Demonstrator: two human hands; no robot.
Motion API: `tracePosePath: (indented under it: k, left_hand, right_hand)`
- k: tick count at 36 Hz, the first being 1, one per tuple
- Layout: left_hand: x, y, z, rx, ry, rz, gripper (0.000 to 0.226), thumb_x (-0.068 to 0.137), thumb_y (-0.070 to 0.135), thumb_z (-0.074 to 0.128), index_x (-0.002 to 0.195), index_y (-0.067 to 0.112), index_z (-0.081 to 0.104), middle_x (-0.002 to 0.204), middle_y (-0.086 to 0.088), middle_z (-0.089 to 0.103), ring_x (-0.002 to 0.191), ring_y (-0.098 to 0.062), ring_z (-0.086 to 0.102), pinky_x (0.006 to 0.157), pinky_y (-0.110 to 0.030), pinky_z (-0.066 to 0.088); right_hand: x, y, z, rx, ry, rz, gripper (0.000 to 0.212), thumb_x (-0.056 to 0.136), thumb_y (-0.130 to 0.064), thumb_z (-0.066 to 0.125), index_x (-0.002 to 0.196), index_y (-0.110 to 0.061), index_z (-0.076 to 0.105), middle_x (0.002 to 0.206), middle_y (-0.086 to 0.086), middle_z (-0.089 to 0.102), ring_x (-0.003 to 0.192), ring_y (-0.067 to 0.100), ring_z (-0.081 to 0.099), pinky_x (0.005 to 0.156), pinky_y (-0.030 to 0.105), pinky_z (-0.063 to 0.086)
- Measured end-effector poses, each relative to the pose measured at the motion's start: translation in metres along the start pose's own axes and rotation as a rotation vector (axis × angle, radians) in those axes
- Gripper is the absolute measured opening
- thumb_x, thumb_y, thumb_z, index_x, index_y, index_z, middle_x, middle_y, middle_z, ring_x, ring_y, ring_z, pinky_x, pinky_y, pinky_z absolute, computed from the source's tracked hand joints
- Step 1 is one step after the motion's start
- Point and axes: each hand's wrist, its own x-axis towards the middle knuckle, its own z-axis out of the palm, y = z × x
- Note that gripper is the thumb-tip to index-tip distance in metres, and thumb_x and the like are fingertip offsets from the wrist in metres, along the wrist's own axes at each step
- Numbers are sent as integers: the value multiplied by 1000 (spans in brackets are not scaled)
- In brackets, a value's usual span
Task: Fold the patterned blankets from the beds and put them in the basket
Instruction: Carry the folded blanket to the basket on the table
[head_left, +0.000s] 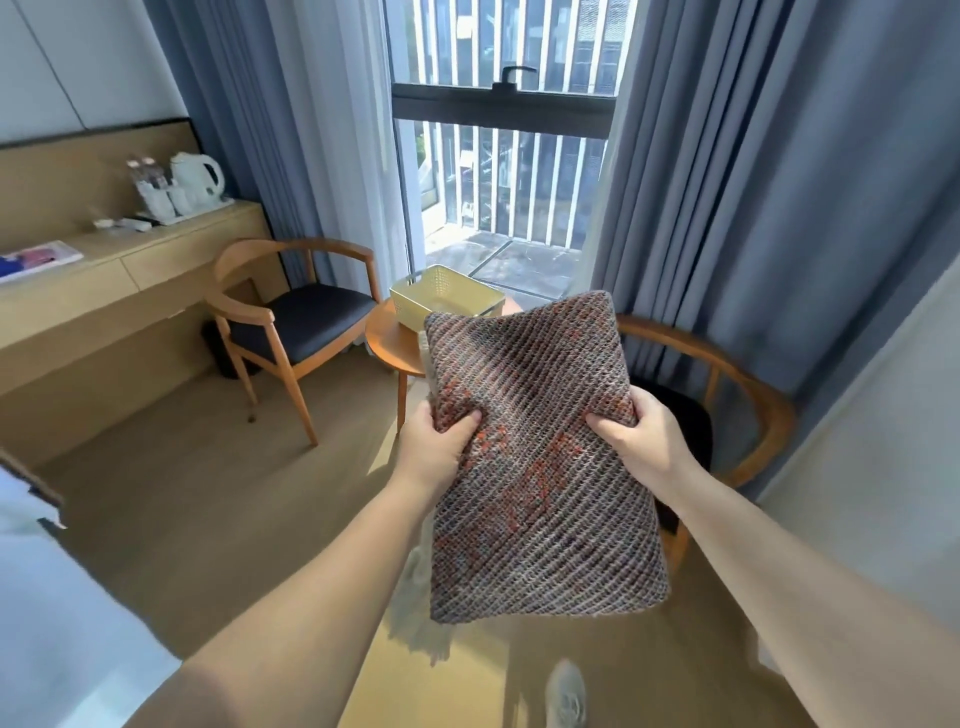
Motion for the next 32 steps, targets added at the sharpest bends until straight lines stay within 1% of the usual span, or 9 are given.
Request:
tracePosePath:
  k: [4, 7, 10, 13, 17, 23, 25, 28, 32]
  left_hand:
    - [59, -1, 19, -26, 49, -10, 24, 87, 16, 70, 105, 11, 56, 91, 8, 64, 82, -5, 62, 61, -12, 46]
    - [101, 0, 31, -45, 82, -38, 26, 87, 16, 69, 108, 13, 55, 94, 7, 64, 84, -6, 62, 64, -11, 50]
    - [143, 1, 40, -57, 99, -85, 30, 87, 23, 70, 113, 15, 55, 105, 1, 68, 92, -14, 66, 80, -28, 55]
    - [183, 6, 45, -59, 130, -70, 32, 87, 25, 69, 114, 16, 55, 106, 3, 67, 93, -10, 65, 72, -24, 51]
    - [230, 5, 49, -5, 207, -68, 31, 86, 25, 70, 112, 19, 55, 105, 5, 66, 96, -13, 63, 81, -30, 51]
    - [303, -2, 49, 77, 277, -82, 23, 87, 23, 70, 103, 21, 54, 88, 16, 59, 79, -2, 57, 58, -9, 40]
    - [328, -7, 46, 78, 275, -78, 22, 86, 20, 70, 103, 18, 55, 90, 12, 61, 82, -7, 59, 64, -11, 43]
    - [371, -15, 39, 58, 243, -100, 23, 87, 20, 69, 105, 18, 56, 98, 5, 64, 90, -12, 61, 81, -25, 45]
    - [441, -27, 25, 51, 208, -82, 22, 87, 21, 69, 106, 17, 57, 102, 4, 65, 95, -15, 62, 83, -28, 45]
  right_hand:
    - [76, 13, 9, 8, -31, 35, 39, 85, -25, 73, 121, -21, 60, 109, -6, 69, 100, 13, 66, 91, 40, 54]
    - [133, 18, 15, -6, -76, 25, 36, 84, -26, 72, 119, -22, 61, 107, -6, 70, 98, 15, 66, 90, 44, 54]
    - [187, 16, 20, -59, -99, -17, 29, 85, -22, 71, 112, -19, 63, 100, -6, 70, 92, 13, 66, 87, 42, 54]
    - [237, 9, 27, -86, -134, -45, 27, 85, -19, 70, 112, -17, 64, 100, -4, 71, 90, 11, 66, 82, 33, 53]
    - [289, 4, 41, -82, -163, -60, 28, 86, -15, 69, 113, -14, 64, 100, -2, 71, 91, 14, 66, 77, 27, 50]
    - [360, 6, 68, -66, -208, -20, 27, 86, -14, 68, 113, -17, 61, 100, -2, 71, 91, 13, 67, 82, 30, 52]
    - [386, 9, 79, -78, -213, -19, 29, 85, -18, 68, 113, -20, 61, 101, -3, 71, 93, 14, 68, 86, 37, 54]
    - [425, 9, 100, -115, -209, -5, 27, 86, -17, 66, 113, -19, 60, 102, -1, 70, 94, 16, 67, 88, 39, 53]
    - [480, 5, 133, -137, -160, -12, 27, 85, -13, 65, 109, -22, 59, 102, 0, 69, 96, 19, 66, 89, 39, 52]
